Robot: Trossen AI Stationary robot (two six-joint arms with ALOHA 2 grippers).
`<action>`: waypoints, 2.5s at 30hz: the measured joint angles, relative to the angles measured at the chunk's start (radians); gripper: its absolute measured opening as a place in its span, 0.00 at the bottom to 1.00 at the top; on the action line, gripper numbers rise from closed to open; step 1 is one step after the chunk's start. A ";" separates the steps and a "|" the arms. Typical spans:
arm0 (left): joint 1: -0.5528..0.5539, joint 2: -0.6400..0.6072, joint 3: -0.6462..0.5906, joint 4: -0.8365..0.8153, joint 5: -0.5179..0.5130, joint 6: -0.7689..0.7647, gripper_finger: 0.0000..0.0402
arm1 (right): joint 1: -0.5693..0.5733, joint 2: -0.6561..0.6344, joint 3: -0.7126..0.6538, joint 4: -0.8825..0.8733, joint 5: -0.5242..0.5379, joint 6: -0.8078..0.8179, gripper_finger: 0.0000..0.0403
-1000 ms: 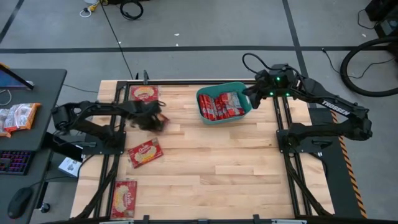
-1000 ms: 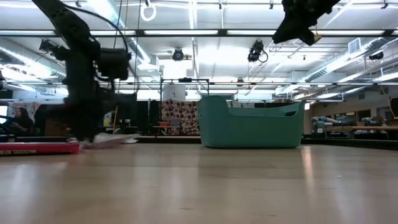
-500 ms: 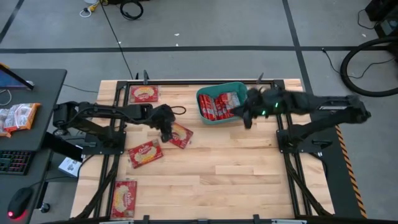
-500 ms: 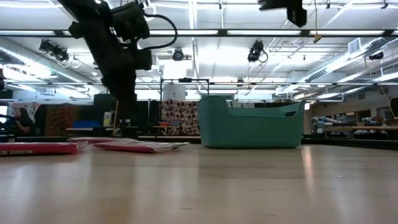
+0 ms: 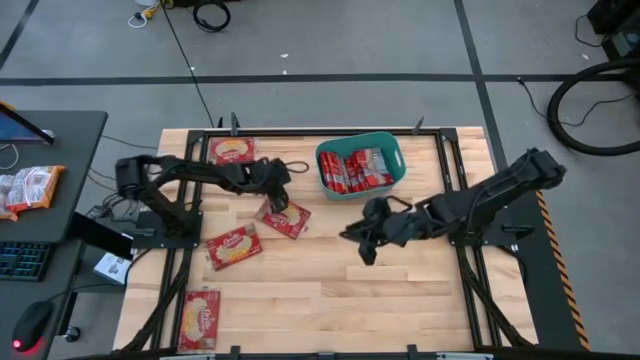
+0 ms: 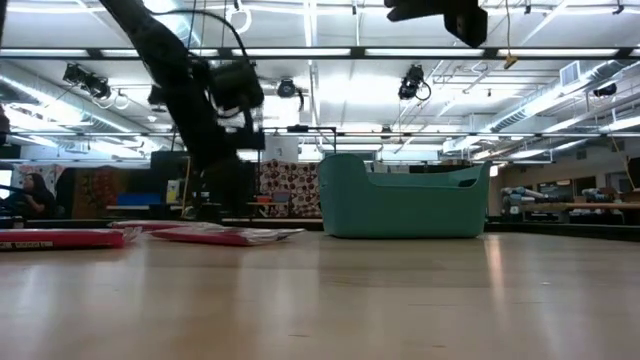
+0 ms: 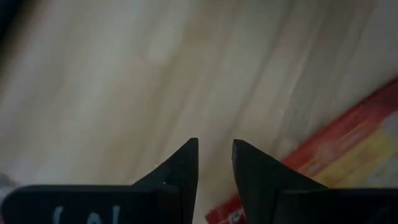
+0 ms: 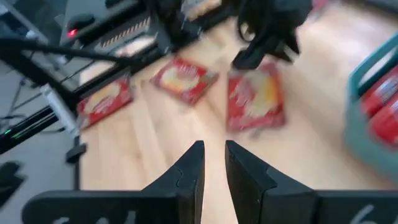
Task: Sort popcorn bags into baskets
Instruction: Put the popcorn bag into the bin
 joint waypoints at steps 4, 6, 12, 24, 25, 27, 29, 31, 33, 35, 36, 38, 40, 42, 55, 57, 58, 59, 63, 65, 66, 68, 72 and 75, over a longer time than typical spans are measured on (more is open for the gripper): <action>-0.014 0.074 0.003 -0.095 -0.002 -0.063 0.26 | 0.030 0.033 0.000 0.002 -0.093 0.096 0.17; -0.027 0.076 0.008 -0.177 -0.001 -0.119 0.26 | 0.054 0.034 -0.001 -0.002 -0.104 0.125 0.17; -0.111 0.001 0.000 -0.448 0.118 -0.347 0.26 | 0.104 0.023 -0.001 -0.005 -0.048 0.115 0.17; -0.418 -0.024 -0.002 -0.028 0.402 -0.799 0.26 | 0.135 0.157 -0.001 -0.012 0.078 0.331 0.17; -0.440 -0.024 0.000 0.021 0.383 -0.810 0.26 | 0.136 0.182 -0.002 -0.004 0.069 0.370 0.18; -0.470 -0.025 0.008 0.026 0.334 -0.873 0.26 | 0.137 0.228 -0.001 0.013 0.048 0.433 0.21; -0.490 -0.025 0.025 -0.027 0.294 -0.920 0.26 | 0.124 0.273 -0.001 0.019 0.013 0.499 0.26; -0.502 -0.025 0.051 -0.106 0.269 -0.921 0.26 | 0.098 0.309 -0.001 0.024 -0.028 0.525 0.32; -0.507 -0.025 0.061 -0.182 0.239 -0.925 0.26 | 0.064 0.333 -0.002 0.027 -0.045 0.511 0.41; -0.503 -0.025 0.063 -0.229 0.212 -0.942 0.26 | 0.023 0.344 -0.002 0.020 -0.050 0.459 0.50; -0.500 -0.025 0.064 -0.232 0.191 -0.950 0.26 | -0.003 0.345 -0.002 0.016 -0.063 0.419 0.54; -0.499 -0.025 0.065 -0.229 0.139 -0.973 0.26 | -0.061 0.344 -0.001 0.008 -0.093 0.334 0.62; -0.500 -0.012 0.063 -0.195 0.070 -0.985 0.26 | -0.118 0.344 -0.001 -0.017 -0.097 0.265 0.69; -0.499 0.002 0.062 -0.176 0.000 -0.973 0.26 | -0.165 0.344 -0.001 -0.027 -0.090 0.240 0.73; -0.318 0.206 0.063 0.231 -0.073 -0.591 0.26 | -0.096 0.327 -0.013 -0.269 -0.212 0.624 0.73; -0.290 0.211 0.062 0.299 -0.068 -0.505 0.26 | -0.086 0.326 -0.048 -0.337 -0.250 0.700 0.73; -0.277 0.211 0.066 0.328 -0.069 -0.465 0.26 | -0.081 0.318 -0.074 -0.337 -0.264 0.722 0.73; -0.266 0.211 0.070 0.353 -0.069 -0.422 0.26 | -0.075 0.306 -0.103 -0.327 -0.270 0.741 0.73; -0.233 0.211 0.071 0.404 -0.031 -0.288 0.26 | -0.053 0.226 -0.254 -0.173 -0.221 0.806 0.74; -0.224 0.211 0.071 0.401 0.000 -0.255 0.26 | -0.058 0.176 -0.362 -0.003 -0.150 0.820 0.74; -0.222 0.215 0.071 0.399 0.007 -0.239 0.26 | -0.066 0.149 -0.419 0.104 -0.116 0.816 0.73; -0.222 0.219 0.070 0.375 0.009 -0.217 0.26 | -0.091 0.116 -0.530 0.338 -0.054 0.779 0.73; -0.226 0.242 0.071 0.371 0.020 -0.209 0.26 | -0.177 0.133 -0.676 0.611 -0.079 0.716 0.71; -0.226 0.283 0.075 0.411 0.058 -0.209 0.26 | -0.223 0.192 -0.699 0.729 -0.144 0.693 0.70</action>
